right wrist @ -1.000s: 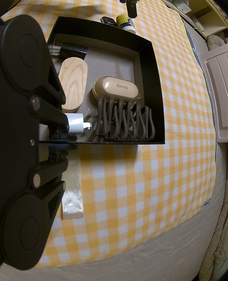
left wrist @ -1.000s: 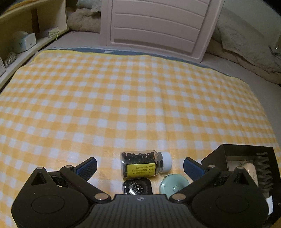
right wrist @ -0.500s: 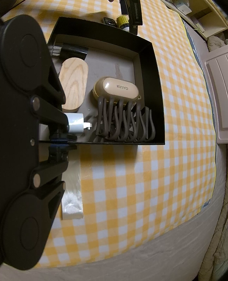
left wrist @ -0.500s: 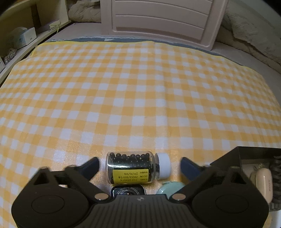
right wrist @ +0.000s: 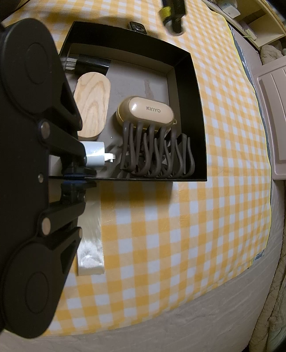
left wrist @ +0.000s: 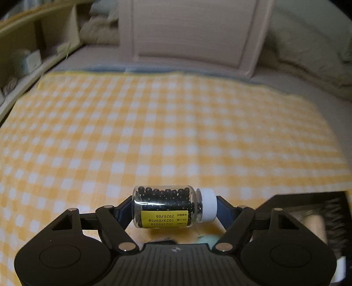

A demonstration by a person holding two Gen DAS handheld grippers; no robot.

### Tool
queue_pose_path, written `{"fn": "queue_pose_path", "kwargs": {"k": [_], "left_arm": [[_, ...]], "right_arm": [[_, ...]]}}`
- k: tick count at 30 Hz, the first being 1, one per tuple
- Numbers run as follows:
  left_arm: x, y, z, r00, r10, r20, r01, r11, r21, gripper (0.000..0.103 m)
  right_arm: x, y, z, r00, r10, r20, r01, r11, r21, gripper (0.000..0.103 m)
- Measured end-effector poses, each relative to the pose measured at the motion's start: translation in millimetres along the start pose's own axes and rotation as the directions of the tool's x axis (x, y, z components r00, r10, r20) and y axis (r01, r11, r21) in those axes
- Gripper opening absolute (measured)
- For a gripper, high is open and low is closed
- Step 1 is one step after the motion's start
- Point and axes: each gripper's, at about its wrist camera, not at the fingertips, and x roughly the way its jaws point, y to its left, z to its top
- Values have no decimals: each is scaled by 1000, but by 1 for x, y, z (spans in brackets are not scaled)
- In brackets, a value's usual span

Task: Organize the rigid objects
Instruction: 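Carry the pill bottle into the box and open the left tool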

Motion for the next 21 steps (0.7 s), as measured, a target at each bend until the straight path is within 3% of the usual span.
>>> {"fn": "queue_pose_path", "kwargs": {"k": [4, 10, 17, 21], "left_arm": [[-31, -9, 7, 993, -103, 60, 104, 994, -17, 76], [-62, -41, -1, 975, -206, 85, 204, 978, 32, 76], [-63, -85, -30, 951, -306, -40, 308, 950, 59, 76], [-53, -109, -44, 949, -300, -100, 310, 946, 98, 76]], "right_arm": [[0, 0, 0, 1000, 0, 0, 0, 1000, -1, 4], [0, 0, 0, 1000, 1, 0, -1, 1000, 0, 4], [2, 0, 0, 1000, -1, 1, 1, 1000, -5, 4], [1, 1, 0, 1000, -2, 1, 2, 1000, -5, 4]]}}
